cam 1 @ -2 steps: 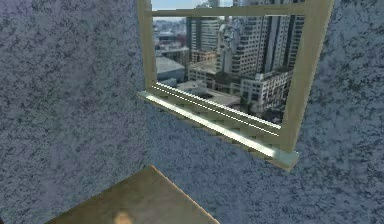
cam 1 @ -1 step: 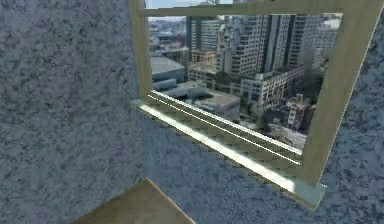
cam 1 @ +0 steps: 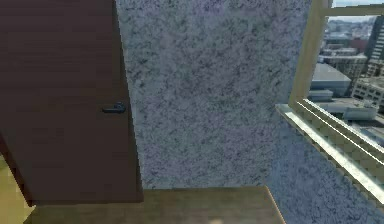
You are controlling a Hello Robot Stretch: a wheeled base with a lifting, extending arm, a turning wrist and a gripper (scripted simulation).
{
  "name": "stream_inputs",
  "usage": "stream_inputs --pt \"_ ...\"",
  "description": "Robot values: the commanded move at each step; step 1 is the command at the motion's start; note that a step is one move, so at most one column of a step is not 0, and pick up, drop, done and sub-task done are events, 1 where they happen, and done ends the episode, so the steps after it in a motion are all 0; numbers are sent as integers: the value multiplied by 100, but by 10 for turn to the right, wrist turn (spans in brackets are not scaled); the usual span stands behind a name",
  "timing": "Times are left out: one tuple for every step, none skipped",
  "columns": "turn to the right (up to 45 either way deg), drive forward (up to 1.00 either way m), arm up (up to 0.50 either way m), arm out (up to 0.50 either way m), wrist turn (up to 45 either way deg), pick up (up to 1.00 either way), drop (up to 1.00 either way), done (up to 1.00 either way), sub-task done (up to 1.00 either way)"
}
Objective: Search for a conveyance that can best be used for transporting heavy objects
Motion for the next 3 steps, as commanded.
stream_inputs --pt "0 30 0 0 0 0 0 0 0" --pt "-450 0 0 0 0 0 0 0 0" --pt "-240 0 0 0 0 0 0 0 0"
